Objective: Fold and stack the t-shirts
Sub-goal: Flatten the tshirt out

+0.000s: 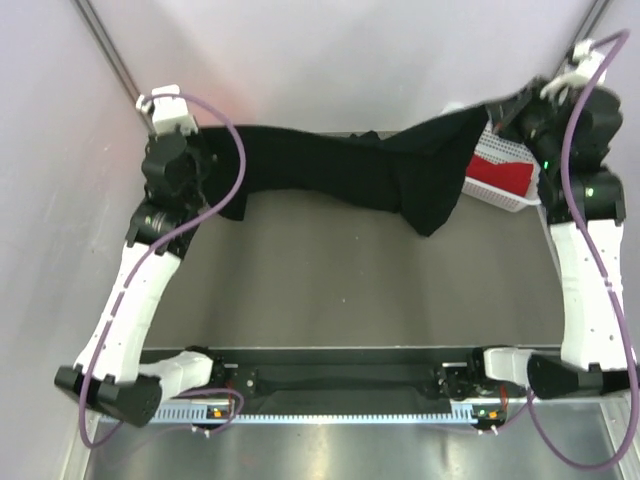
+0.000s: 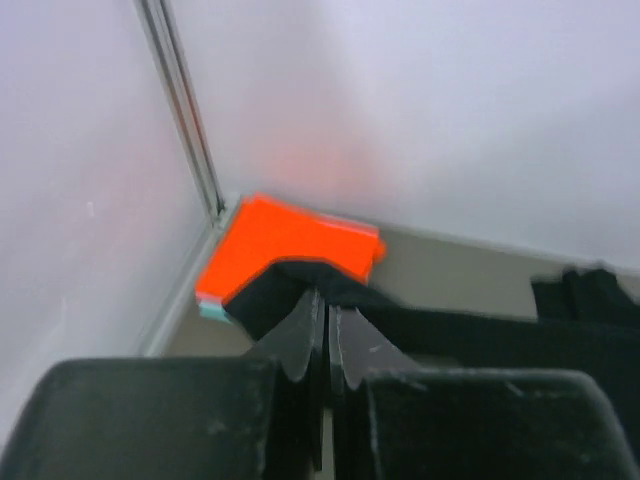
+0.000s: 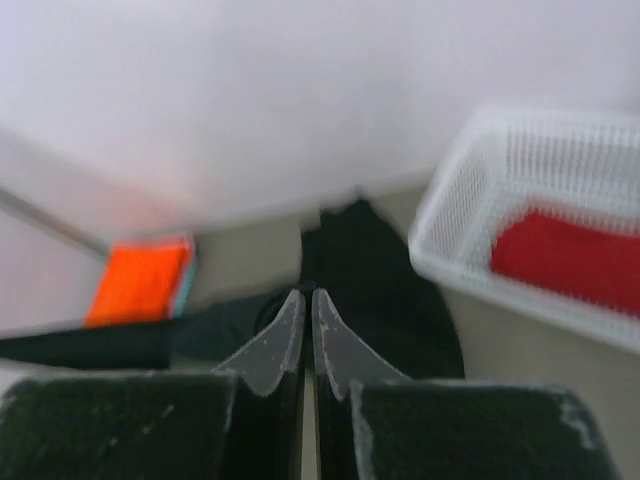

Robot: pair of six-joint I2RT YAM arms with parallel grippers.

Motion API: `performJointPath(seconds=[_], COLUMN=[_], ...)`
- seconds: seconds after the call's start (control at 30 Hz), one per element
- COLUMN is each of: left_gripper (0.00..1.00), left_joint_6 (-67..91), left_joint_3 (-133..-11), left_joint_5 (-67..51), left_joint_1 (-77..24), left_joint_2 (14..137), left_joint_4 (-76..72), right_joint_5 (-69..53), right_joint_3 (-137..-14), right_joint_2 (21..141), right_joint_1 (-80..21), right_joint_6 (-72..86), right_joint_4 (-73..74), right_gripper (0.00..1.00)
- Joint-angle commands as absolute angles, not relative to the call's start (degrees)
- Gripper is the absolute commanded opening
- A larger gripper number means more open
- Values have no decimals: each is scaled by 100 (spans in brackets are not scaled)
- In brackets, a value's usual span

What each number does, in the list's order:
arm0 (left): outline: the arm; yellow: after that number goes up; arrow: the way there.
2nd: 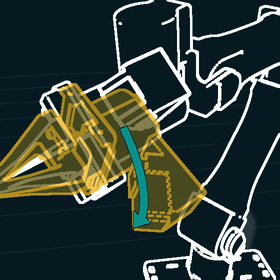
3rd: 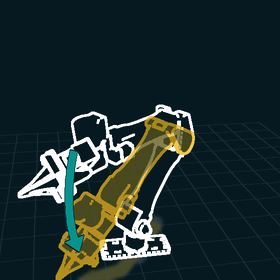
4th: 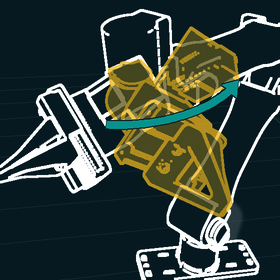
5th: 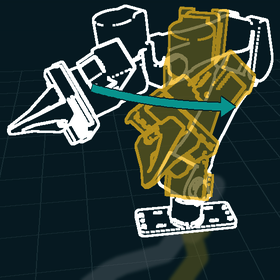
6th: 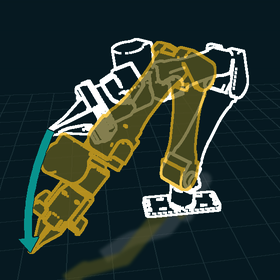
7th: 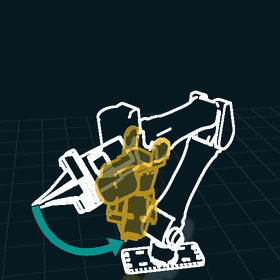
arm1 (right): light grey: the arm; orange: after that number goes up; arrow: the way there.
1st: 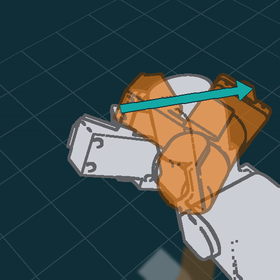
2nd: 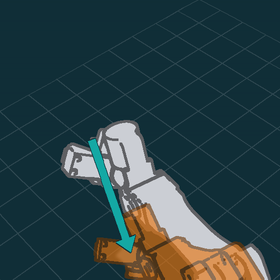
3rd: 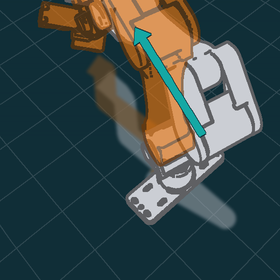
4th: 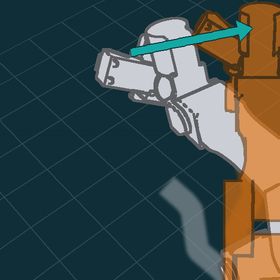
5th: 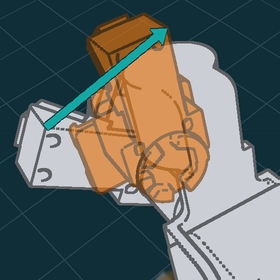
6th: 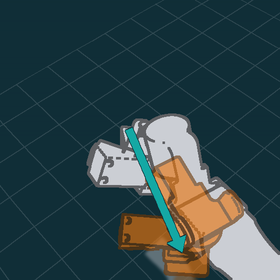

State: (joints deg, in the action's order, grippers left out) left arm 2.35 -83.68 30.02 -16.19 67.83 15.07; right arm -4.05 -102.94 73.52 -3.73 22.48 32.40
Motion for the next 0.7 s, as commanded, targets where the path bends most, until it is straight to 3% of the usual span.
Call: performJointPath(seconds=[0.0,0.13,0.3,0.4,0.5,0.67], left_gripper=[0,0,0,0,0,0], left_joint_6=[745,1388,1924,2135,2197,2066], left_joint_3=[-6974,-5311,-4080,-3859,-3657,-3586], left_joint_5=[2812,2752,2356,2267,2451,2646], left_joint_1=[-1600,-1600,-1600,-1600,-1600,-1600], left_joint_2=[5681,4249,3797,3814,3788,3762], left_joint_4=[1818,2083,2057,2188,2223,2285], right_joint_5=[-528,-815,-1230,-1231,-863,-615], right_joint_3=[-8847,-6099,-4388,-4087,-4017,-3596], right_joint_2=[6454,4995,4816,4948,4957,4896], right_joint_1=[-413,-404,-404,-404,-404,-404], right_joint_6=[2925,3637,3972,4271,4718,5159], right_joint_4=[4543,4728,4659,4509,4552,4272], right_gripper=[0,0,1,13,37,49])
